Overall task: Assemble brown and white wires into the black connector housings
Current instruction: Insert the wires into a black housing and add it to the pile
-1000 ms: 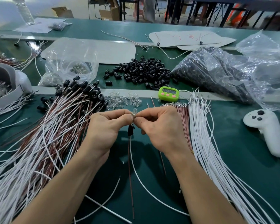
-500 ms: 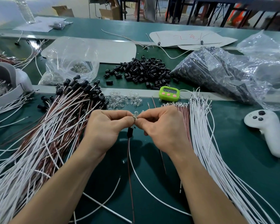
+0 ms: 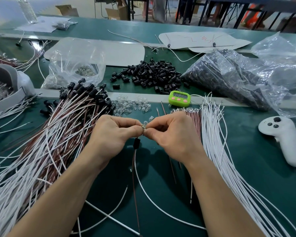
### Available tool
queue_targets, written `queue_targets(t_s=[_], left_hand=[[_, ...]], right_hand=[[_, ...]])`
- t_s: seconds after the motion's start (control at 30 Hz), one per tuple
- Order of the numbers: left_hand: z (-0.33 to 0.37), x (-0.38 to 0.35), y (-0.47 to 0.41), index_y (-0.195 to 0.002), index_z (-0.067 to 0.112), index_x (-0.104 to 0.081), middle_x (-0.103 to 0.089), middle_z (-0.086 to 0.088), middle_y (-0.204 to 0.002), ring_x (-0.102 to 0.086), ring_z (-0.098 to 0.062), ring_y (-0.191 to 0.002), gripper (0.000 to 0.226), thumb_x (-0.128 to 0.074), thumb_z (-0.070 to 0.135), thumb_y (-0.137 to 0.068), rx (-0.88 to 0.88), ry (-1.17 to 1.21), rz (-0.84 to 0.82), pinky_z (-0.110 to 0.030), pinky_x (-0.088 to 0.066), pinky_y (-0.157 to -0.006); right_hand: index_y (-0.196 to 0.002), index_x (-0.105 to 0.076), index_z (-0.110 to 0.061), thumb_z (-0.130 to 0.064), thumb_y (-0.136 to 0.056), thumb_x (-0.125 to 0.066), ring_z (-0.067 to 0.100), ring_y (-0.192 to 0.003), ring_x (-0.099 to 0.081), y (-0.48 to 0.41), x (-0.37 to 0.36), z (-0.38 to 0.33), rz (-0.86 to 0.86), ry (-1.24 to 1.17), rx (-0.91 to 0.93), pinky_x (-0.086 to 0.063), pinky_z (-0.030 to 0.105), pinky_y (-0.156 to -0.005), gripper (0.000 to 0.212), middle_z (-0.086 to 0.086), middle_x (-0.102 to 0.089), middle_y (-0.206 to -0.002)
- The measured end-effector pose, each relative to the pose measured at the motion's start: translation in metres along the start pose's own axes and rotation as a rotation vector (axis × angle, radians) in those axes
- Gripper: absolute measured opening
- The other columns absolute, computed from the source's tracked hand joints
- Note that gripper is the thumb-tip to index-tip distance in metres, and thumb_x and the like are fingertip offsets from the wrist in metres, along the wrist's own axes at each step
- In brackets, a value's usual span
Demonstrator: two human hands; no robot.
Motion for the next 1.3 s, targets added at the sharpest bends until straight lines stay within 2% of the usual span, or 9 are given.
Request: queue_targets(t_s=[0.17, 0.33, 0.63, 0.8, 0.9, 0.97, 1.0, 1.17, 1.3], left_hand=[[0.000, -0.001, 0.002, -0.074, 0.012, -0.081, -0.077, -0.008, -0.072, -0.067, -0.009, -0.065, 0.015, -0.079, -0.002, -0.079, 0.024, 0.026, -0.072, -0.015, -0.053, -0.067], [-0.002, -0.004, 0.002, -0.072, 0.011, -0.081, -0.075, -0.007, -0.069, -0.065, -0.009, -0.062, 0.015, -0.077, -0.001, -0.079, 0.034, 0.046, -0.067, -0.016, -0.051, -0.063], [-0.002, -0.008, 0.003, -0.070, 0.011, -0.080, -0.073, -0.006, -0.066, -0.060, -0.011, -0.059, 0.014, -0.076, 0.000, -0.078, 0.055, 0.039, -0.038, -0.019, -0.049, -0.059], [0.001, -0.006, 0.005, -0.068, 0.008, -0.077, -0.064, 0.000, -0.057, -0.052, -0.010, -0.053, 0.013, -0.074, 0.000, -0.077, 0.062, -0.005, -0.119, -0.019, -0.044, -0.055], [0.003, -0.003, 0.006, -0.065, 0.008, -0.075, -0.056, -0.003, -0.055, -0.046, -0.016, -0.053, 0.012, -0.074, 0.003, -0.076, 0.066, -0.041, -0.194, -0.025, -0.040, -0.056], [0.004, -0.001, 0.006, -0.068, 0.004, -0.076, -0.057, -0.007, -0.058, -0.048, -0.018, -0.056, 0.006, -0.074, 0.009, -0.070, 0.077, -0.036, -0.229, -0.032, -0.041, -0.061], [0.004, 0.000, 0.006, -0.070, 0.003, -0.076, -0.059, -0.009, -0.060, -0.050, -0.019, -0.057, 0.009, -0.073, 0.012, -0.068, 0.080, -0.038, -0.241, -0.034, -0.042, -0.063], [0.004, 0.003, 0.005, -0.073, 0.003, -0.078, -0.064, -0.010, -0.061, -0.053, -0.017, -0.056, 0.012, -0.071, 0.010, -0.067, 0.102, -0.024, -0.306, -0.025, -0.046, -0.057], [0.004, 0.004, 0.006, -0.069, 0.002, -0.076, -0.060, -0.006, -0.057, -0.049, -0.014, -0.051, 0.009, -0.070, 0.009, -0.069, 0.127, -0.004, -0.354, -0.021, -0.044, -0.053]], right_hand=[[-0.072, -0.081, -0.026, -0.018, -0.078, -0.088, -0.002, -0.050, -0.055, -0.002, 0.006, 0.002, -0.033, -0.025, -0.001, -0.039, 0.011, -0.053, 0.013, -0.016, -0.067, -0.057], [-0.067, -0.076, -0.033, -0.015, -0.078, -0.085, -0.001, -0.049, -0.053, -0.002, 0.006, 0.001, -0.052, -0.016, 0.010, -0.036, 0.009, -0.052, 0.023, -0.019, -0.062, -0.054], [-0.074, -0.081, -0.022, -0.015, -0.079, -0.084, 0.000, -0.054, -0.059, -0.003, 0.006, 0.003, -0.079, -0.063, -0.068, -0.046, 0.017, -0.055, 0.009, -0.010, -0.072, -0.063], [-0.072, -0.081, -0.024, -0.014, -0.079, -0.086, -0.004, -0.053, -0.059, -0.003, 0.010, 0.004, -0.158, -0.090, -0.080, -0.044, 0.012, -0.054, 0.013, -0.012, -0.072, -0.062], [-0.073, -0.082, -0.024, -0.017, -0.078, -0.088, -0.002, -0.052, -0.058, -0.002, 0.013, 0.004, -0.211, -0.094, -0.078, -0.044, 0.014, -0.053, 0.010, -0.010, -0.072, -0.061], [-0.072, -0.082, -0.026, -0.020, -0.075, -0.089, -0.001, -0.052, -0.058, -0.002, 0.013, 0.003, -0.224, -0.095, -0.068, -0.044, 0.015, -0.052, 0.010, -0.010, -0.072, -0.060], [-0.071, -0.082, -0.028, -0.021, -0.074, -0.090, -0.001, -0.052, -0.060, -0.002, 0.013, 0.003, -0.225, -0.101, -0.062, -0.045, 0.015, -0.053, 0.011, -0.010, -0.072, -0.061], [-0.073, -0.082, -0.028, -0.018, -0.069, -0.092, 0.003, -0.059, -0.070, -0.001, 0.013, 0.001, -0.223, -0.175, -0.034, -0.050, 0.015, -0.056, 0.015, -0.010, -0.075, -0.066], [-0.077, -0.081, -0.021, -0.014, -0.065, -0.095, 0.016, -0.065, -0.075, -0.002, 0.013, 0.001, -0.210, -0.240, -0.033, -0.059, 0.026, -0.062, 0.020, -0.003, -0.077, -0.069]])
Point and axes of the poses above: each hand's wrist, its own y-axis away from the middle knuckle, its own x-axis out of the back of the hand, z = x × y, the point moved 1 cm from there along -y, towards the middle knuckle
